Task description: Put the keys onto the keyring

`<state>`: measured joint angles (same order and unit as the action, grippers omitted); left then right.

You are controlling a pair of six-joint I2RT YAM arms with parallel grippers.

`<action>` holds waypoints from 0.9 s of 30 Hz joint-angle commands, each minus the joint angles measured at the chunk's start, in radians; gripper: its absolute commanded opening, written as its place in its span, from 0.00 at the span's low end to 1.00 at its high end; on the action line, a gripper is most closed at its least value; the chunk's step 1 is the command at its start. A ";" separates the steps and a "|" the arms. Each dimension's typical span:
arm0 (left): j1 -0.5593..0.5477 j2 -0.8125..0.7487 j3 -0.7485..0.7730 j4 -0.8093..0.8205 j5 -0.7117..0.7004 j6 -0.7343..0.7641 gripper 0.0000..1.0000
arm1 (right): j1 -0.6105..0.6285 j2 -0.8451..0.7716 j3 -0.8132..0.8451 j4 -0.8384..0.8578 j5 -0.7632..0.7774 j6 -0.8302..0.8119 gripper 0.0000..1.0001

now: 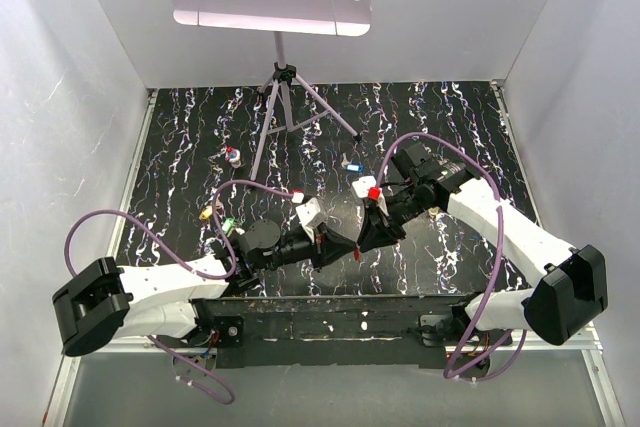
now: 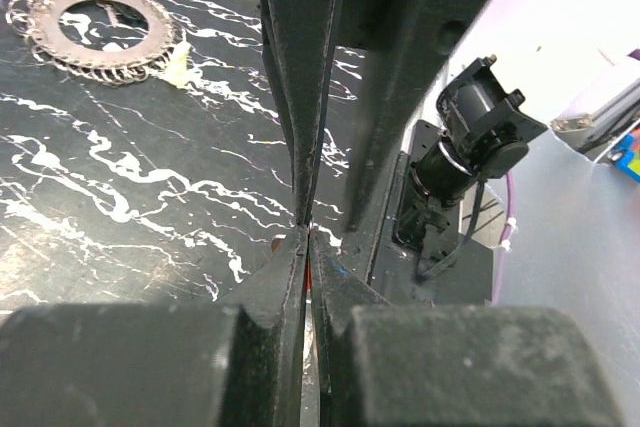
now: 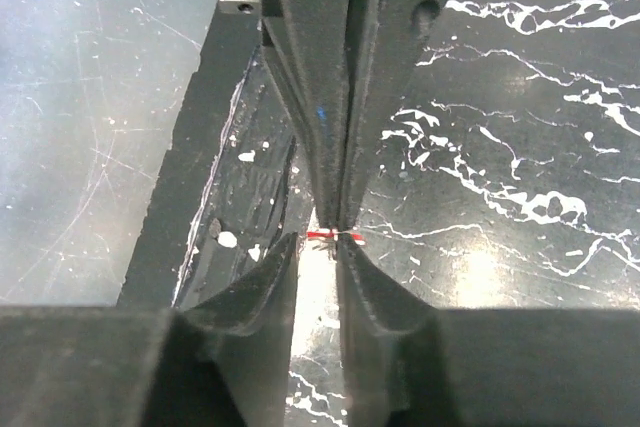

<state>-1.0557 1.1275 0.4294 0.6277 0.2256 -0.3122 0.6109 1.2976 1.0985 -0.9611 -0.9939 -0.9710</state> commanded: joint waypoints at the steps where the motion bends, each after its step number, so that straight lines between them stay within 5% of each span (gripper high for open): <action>1: 0.008 -0.035 -0.035 0.043 -0.084 -0.018 0.00 | -0.002 -0.030 0.021 0.019 -0.089 0.071 0.36; 8: 0.011 -0.060 -0.093 0.164 -0.095 -0.044 0.00 | -0.060 -0.044 0.027 0.038 -0.178 0.118 0.46; 17: 0.020 -0.095 -0.152 0.348 -0.129 -0.105 0.00 | -0.097 -0.037 0.011 0.152 -0.264 0.250 0.46; 27: 0.020 -0.069 -0.143 0.374 -0.112 -0.119 0.00 | -0.097 -0.004 0.027 0.216 -0.272 0.327 0.45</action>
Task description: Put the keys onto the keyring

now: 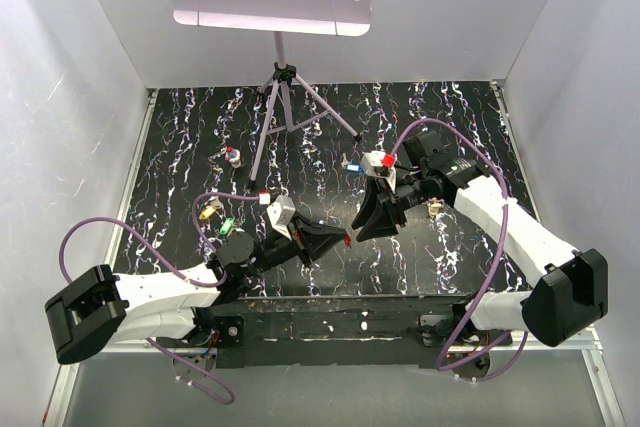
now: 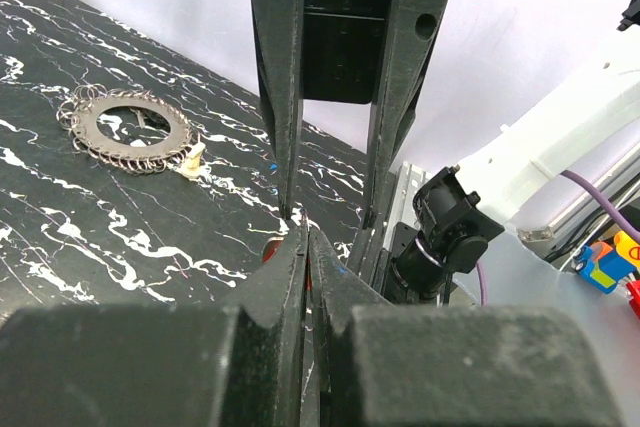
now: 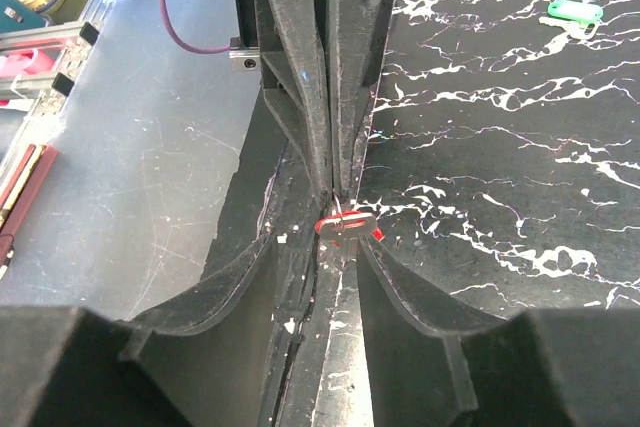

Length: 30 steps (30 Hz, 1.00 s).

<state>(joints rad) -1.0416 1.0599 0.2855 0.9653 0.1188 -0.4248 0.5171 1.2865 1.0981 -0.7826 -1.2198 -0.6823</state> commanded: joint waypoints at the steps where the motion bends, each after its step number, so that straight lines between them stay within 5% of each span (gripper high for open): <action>1: 0.006 -0.001 0.001 0.038 -0.005 -0.006 0.00 | -0.003 0.010 0.025 0.039 -0.050 0.040 0.45; 26: 0.006 0.020 0.003 0.072 -0.005 -0.023 0.00 | 0.020 0.037 -0.004 0.062 -0.069 0.038 0.24; 30: 0.006 0.022 0.000 0.076 -0.008 -0.025 0.00 | 0.026 0.040 -0.003 0.052 -0.073 0.024 0.14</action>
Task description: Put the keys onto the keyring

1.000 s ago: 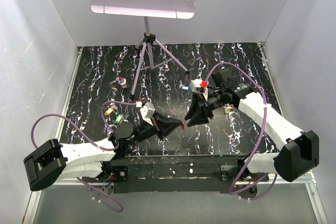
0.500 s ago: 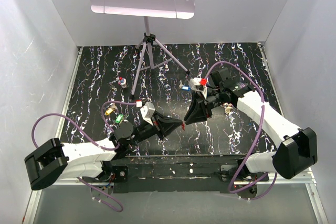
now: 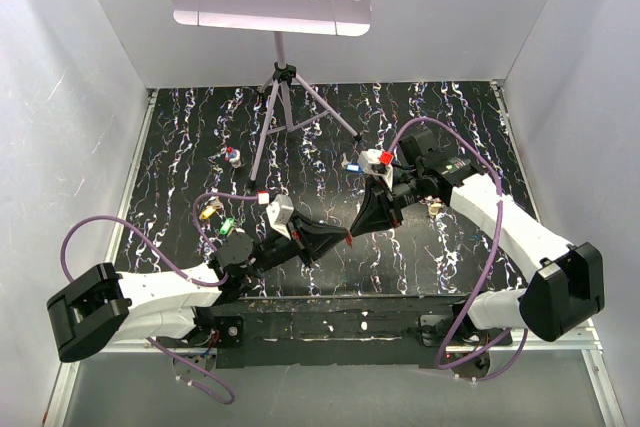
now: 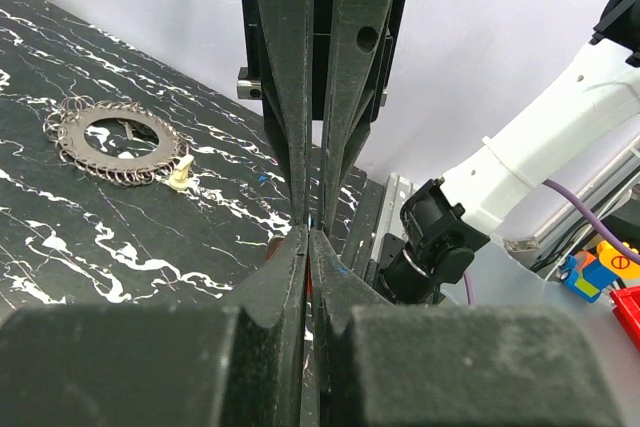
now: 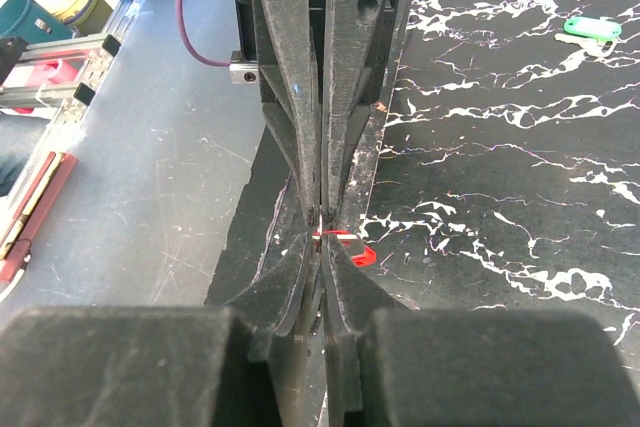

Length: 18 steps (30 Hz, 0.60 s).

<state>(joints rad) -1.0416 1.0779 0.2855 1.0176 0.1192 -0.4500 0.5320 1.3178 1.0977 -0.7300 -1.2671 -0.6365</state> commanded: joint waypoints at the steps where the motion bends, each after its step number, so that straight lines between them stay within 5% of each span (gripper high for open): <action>1: 0.006 0.004 0.000 0.024 -0.012 -0.001 0.00 | 0.013 0.009 -0.001 -0.005 -0.028 -0.028 0.07; 8: 0.014 -0.051 -0.019 -0.066 -0.016 -0.009 0.00 | 0.014 -0.008 0.021 -0.098 0.044 -0.118 0.01; 11: 0.038 -0.168 -0.017 -0.257 0.005 0.016 0.34 | 0.014 -0.017 0.039 -0.199 0.159 -0.222 0.01; 15: 0.061 -0.341 0.038 -0.621 0.017 0.065 0.62 | 0.022 0.012 0.089 -0.331 0.310 -0.301 0.01; 18: 0.081 -0.420 0.063 -0.750 0.097 0.100 0.80 | 0.029 0.066 0.149 -0.443 0.368 -0.327 0.01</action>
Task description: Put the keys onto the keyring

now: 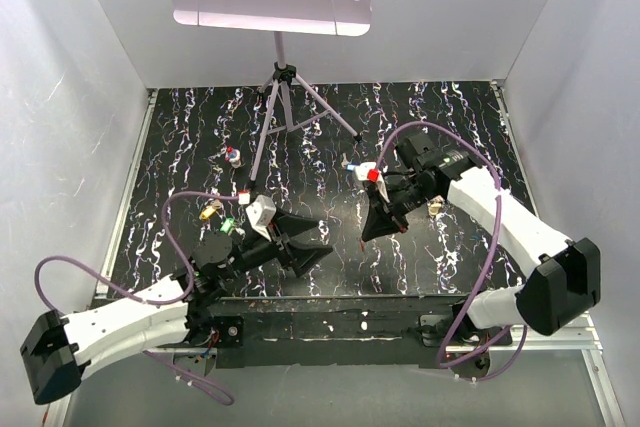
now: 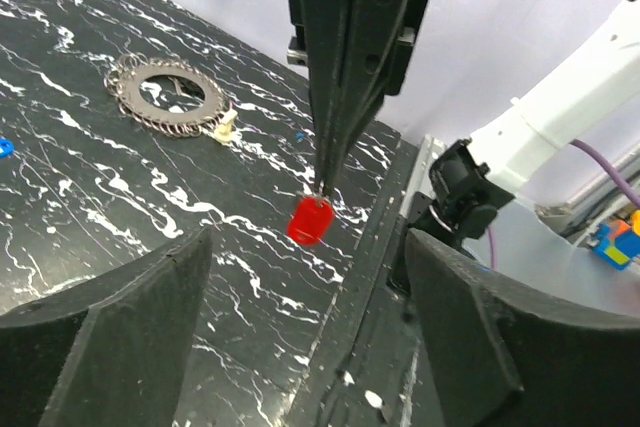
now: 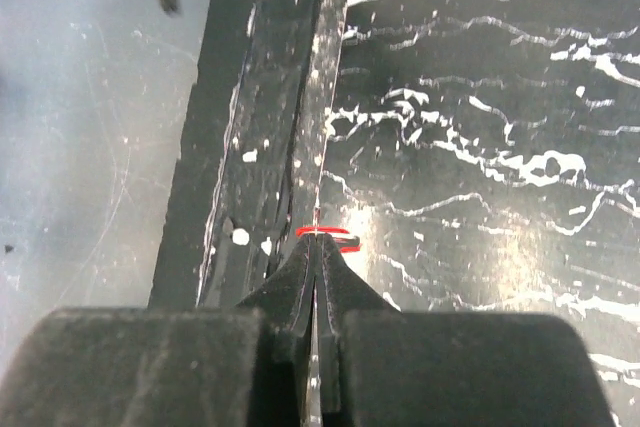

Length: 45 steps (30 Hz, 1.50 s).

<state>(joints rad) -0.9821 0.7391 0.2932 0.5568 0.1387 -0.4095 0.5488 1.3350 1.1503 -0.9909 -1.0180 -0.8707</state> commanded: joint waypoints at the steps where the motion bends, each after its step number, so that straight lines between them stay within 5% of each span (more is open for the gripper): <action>1: 0.032 -0.089 0.063 -0.313 0.100 0.051 0.85 | 0.013 0.070 0.118 -0.225 0.121 -0.108 0.01; 4: 0.077 -0.031 0.089 -0.315 0.202 -0.012 0.95 | 0.033 0.144 0.170 -0.311 0.130 -0.126 0.01; 10: 0.166 0.236 0.136 -0.050 0.484 -0.215 0.98 | 0.094 0.211 0.210 -0.373 0.131 -0.136 0.01; 15: 0.174 0.396 0.169 0.100 0.568 -0.287 0.98 | 0.099 0.227 0.221 -0.380 0.099 -0.140 0.01; 23: 0.172 0.482 0.187 0.201 0.558 -0.302 0.84 | 0.097 0.259 0.239 -0.399 0.068 -0.154 0.01; 29: 0.171 0.554 0.199 0.244 0.582 -0.331 0.62 | 0.097 0.274 0.250 -0.407 0.050 -0.157 0.01; 45: 0.151 0.605 0.216 0.235 0.582 -0.334 0.33 | 0.100 0.294 0.262 -0.413 0.041 -0.146 0.01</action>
<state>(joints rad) -0.8215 1.3396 0.4797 0.7719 0.7048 -0.7444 0.6453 1.6192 1.3727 -1.3304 -0.9455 -1.0073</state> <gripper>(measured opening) 0.355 0.022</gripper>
